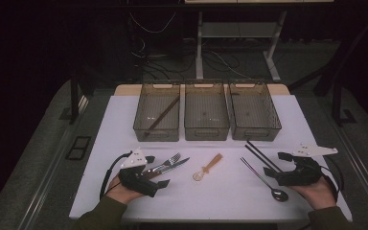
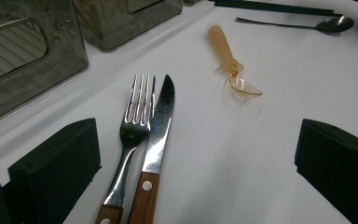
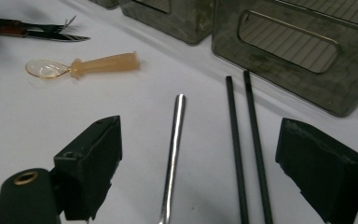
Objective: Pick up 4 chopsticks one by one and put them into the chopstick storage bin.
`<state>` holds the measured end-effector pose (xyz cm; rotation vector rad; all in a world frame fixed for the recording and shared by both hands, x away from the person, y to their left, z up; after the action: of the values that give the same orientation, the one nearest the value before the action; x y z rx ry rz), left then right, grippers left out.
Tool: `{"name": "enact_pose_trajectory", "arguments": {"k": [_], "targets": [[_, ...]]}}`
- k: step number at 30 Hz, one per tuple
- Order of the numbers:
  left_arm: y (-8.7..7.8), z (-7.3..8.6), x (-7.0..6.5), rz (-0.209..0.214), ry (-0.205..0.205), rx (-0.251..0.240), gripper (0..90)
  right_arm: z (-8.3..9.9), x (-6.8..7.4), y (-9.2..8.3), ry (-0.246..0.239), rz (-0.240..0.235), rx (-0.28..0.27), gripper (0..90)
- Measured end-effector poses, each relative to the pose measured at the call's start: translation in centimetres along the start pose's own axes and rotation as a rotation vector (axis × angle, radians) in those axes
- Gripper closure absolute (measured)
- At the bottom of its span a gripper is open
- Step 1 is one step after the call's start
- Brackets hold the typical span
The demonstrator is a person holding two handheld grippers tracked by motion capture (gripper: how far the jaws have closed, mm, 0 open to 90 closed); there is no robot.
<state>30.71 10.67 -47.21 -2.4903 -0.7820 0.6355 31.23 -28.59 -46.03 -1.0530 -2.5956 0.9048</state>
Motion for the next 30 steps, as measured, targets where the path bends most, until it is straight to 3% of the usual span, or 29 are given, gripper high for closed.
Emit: {"name": "enact_pose_trajectory", "arguments": {"k": [11,18,24,30], "targets": [[0.1,0.1,-0.1,-0.001,0.016,0.005,0.0,0.8,-2.6,-0.4,0.019,0.035,0.029,27.2],[0.2,0.1,-0.2,0.001,0.009,0.004,0.0,1.6,-4.3,-0.1,0.021,0.056,0.077,43.1],[0.1,0.1,-0.1,0.001,0.005,0.002,0.0,2.3,-4.3,0.2,0.022,0.037,0.118,61.2],[0.1,0.2,-0.1,0.005,0.007,0.006,0.0,2.9,-4.1,0.7,0.015,0.014,0.146,73.3]]}}
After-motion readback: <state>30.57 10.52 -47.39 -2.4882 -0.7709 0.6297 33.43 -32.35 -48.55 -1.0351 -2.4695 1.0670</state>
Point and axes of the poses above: each handheld gripper's, and its own axes: y roughly forward along the jaws, z roughly out of its underside, x roughly to its left, the point moved 8 cm from there along y, roughly forward along the jaws, and after that the axes turned 12 degrees about -y, right-handed, at the moved point
